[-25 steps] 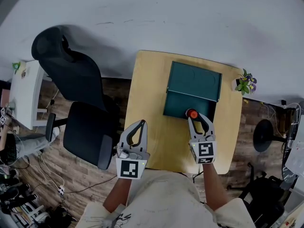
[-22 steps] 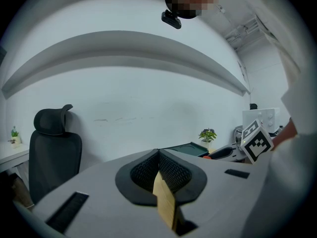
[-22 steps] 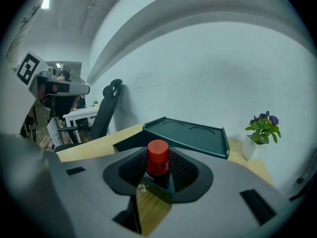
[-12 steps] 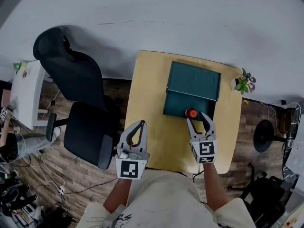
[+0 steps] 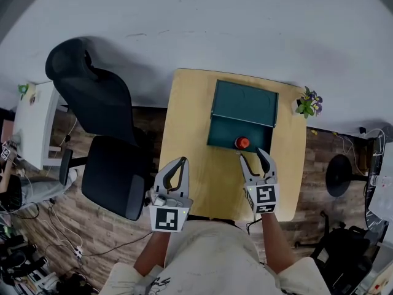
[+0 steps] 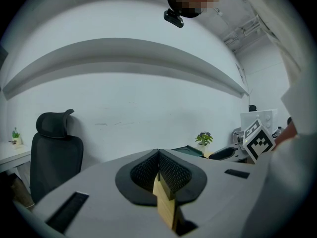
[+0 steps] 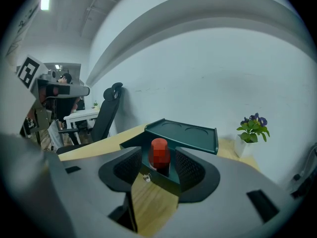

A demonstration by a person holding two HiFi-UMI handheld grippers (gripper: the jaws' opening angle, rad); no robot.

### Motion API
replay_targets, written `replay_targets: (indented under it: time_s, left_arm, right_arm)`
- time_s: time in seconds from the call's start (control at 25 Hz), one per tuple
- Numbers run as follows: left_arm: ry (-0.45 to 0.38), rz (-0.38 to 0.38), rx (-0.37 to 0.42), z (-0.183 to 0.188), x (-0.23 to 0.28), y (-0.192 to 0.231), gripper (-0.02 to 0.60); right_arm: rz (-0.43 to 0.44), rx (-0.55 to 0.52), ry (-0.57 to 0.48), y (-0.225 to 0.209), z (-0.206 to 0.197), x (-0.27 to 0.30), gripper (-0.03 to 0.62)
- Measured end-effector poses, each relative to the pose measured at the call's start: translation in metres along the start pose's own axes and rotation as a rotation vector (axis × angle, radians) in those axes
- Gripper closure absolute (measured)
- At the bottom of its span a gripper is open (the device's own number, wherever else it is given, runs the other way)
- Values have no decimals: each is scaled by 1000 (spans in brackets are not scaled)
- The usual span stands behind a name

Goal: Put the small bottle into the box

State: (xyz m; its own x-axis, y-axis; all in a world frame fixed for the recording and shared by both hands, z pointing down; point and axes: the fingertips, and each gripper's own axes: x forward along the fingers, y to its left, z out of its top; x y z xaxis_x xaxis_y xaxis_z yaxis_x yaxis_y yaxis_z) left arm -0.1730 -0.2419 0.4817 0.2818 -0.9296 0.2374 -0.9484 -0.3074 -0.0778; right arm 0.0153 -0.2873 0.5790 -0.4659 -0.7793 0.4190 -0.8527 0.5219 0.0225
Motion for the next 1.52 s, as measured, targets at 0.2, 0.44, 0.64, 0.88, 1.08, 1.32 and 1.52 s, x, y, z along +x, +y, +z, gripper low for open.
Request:
replay_targets:
  time_s: [0.2,0.44,0.64,0.88,1.08,1.32,1.52]
  left_arm:
    - [-18,-13,-7,4,-11,-12,574]
    - [-40,-42,-2,10,-24,-32,574]
    - [-68,-60,0,10,-35,-52,574]
    - [-60,-83,2,3,-45,-74,574]
    - [-47,-105,9,3,-47,-87,574]
    - [-67,-106,16,7,-48,-90,574]
    - [-78,-88,15,10,-49,-87,574]
  right_arm:
    - [-20,23,-7,0,-4,-23,370]
    - [-53,31,-14,-1,-12,-63,370]
    - [-83,46,-21,-3,-21,-97,370]
    - [-116,64,-26,-5,-31,-126,370]
    - [-130,71,-28,-7,-35,-139,370]
    - [-140,70,-44,-8,-30,-145,370]
    - [-144,62,-69,-11,-20,-150,370]
